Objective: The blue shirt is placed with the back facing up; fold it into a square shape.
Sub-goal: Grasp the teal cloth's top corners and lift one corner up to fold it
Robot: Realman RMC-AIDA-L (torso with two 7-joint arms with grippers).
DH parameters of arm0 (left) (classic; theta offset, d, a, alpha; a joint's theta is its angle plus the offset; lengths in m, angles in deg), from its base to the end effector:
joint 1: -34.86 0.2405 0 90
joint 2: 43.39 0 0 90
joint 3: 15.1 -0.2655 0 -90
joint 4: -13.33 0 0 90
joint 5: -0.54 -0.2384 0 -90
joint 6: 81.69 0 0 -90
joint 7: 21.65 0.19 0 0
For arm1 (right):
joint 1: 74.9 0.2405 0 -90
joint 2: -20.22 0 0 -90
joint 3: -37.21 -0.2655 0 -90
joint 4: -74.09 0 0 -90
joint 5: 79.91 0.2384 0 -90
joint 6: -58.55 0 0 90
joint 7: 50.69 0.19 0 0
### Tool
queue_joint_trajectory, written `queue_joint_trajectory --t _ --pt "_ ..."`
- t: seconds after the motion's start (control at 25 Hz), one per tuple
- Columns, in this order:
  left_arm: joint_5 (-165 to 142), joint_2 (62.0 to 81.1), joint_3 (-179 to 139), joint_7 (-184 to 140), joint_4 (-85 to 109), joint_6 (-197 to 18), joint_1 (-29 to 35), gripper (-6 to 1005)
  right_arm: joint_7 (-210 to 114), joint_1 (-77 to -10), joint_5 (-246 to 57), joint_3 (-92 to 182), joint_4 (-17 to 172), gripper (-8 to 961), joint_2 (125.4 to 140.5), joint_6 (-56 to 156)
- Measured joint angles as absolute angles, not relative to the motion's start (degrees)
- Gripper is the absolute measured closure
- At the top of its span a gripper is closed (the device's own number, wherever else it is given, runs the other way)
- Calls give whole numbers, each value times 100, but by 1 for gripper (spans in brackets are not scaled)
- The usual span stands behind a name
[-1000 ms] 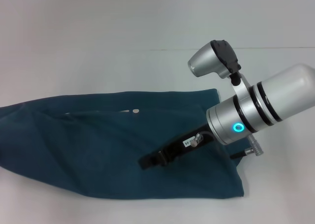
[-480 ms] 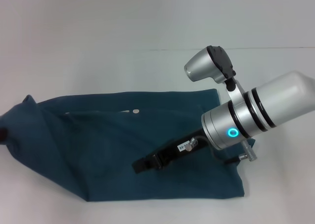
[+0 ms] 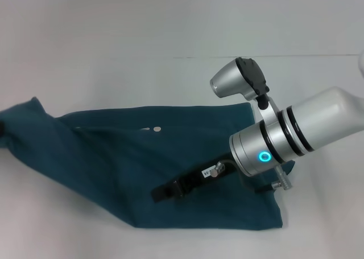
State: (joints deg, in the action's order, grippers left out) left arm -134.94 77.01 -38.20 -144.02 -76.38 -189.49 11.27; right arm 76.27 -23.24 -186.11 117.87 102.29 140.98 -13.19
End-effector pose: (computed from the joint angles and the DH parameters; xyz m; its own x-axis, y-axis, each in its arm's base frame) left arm -0.2912 0.3314 0.1400 0.6301 0.6637 0.4030 0.7718 -0.4787 -0.4185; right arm 0.1482 0.3861 -0.1752 0.6737 -0.7377 -0.0436 -0.7282 -0.6728 0.1310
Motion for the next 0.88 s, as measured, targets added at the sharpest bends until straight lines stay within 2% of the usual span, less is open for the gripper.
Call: queue_joint_trajectory --t 0.44,0.88 --pt "-12683 7697 -3819 -14439 -7729 -19136 1079 889 7628 -2304 -18481 11808 10038 922 14108 -1227" --pt "-12225 7828 -3855 -14456 -7633 -19120 744 890 7678 -2296 -18365 11975 10010 922 14109 -1224"
